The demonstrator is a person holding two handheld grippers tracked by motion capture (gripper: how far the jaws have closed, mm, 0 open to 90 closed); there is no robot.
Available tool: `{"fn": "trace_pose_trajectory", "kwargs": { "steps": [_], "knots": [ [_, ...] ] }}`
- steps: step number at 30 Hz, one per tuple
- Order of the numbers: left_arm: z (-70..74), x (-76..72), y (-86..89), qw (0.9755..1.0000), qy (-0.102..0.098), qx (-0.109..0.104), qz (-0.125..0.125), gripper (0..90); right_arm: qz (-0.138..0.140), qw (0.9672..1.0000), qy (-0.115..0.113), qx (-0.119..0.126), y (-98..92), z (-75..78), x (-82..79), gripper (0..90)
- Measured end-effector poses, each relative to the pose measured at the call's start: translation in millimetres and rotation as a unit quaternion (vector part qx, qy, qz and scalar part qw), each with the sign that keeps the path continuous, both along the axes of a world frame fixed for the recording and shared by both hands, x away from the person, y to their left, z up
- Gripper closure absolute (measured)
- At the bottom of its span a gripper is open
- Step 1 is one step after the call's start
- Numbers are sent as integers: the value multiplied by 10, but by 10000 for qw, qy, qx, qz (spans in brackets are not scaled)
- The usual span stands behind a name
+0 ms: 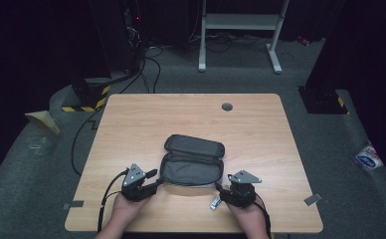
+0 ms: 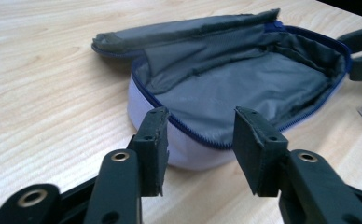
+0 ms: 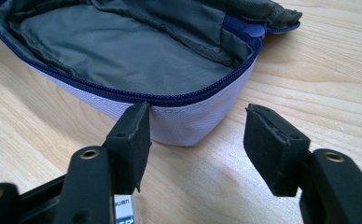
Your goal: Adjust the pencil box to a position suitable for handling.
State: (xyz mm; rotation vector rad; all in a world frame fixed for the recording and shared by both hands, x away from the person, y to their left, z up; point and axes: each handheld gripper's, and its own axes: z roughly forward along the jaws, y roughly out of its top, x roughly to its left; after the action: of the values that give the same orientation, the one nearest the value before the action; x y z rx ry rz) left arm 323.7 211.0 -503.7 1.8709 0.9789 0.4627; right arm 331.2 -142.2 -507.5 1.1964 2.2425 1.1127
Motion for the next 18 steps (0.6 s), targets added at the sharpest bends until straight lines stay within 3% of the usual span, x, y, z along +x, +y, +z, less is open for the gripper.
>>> {"fn": "trace_pose_trajectory", "kwargs": {
  "steps": [8, 15, 18],
  "knots": [
    [-75, -63, 14, 9996, 189, 225, 4, 565, -51, 10000, -16, 0, -2, -7, 60, 452],
    [-181, 64, -136, 9983, 292, 500, 44, 624, -126, 9999, -21, -42, 0, -31, 150, 497],
    [-178, 100, -158, 9984, 276, 484, 43, 632, -124, 9999, -60, -77, 10, -43, 208, 509]
  ]
}}
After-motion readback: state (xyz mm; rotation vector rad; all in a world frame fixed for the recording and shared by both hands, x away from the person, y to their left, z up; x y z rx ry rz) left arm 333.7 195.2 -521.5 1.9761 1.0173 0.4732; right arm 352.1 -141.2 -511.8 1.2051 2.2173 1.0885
